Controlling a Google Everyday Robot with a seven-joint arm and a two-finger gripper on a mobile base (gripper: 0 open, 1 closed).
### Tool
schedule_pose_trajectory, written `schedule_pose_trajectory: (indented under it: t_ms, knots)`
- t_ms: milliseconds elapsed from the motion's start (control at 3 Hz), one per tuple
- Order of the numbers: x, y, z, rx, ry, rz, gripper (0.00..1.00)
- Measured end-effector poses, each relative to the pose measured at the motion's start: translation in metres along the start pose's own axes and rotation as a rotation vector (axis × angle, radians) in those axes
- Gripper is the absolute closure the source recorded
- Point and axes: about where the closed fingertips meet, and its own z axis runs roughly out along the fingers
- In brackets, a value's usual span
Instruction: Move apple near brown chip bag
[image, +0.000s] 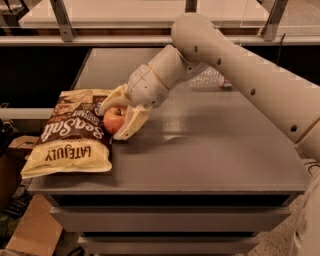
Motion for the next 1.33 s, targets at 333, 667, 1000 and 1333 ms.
schedule_pose_trajectory:
  t_ms: [333,667,1000,1333]
  knots:
    - [0.0007,-0.0012,-0.005,0.015,0.012,-0.006,1.0]
    - [0.0023,-0.0023,-0.0097,0.02,0.019,-0.005,0.82]
    - [0.0042,-0.0018,-0.0127,0.02,0.025,0.0,0.58]
    - [0.0057,-0.0008,-0.0129,0.014,0.026,0.004,0.36]
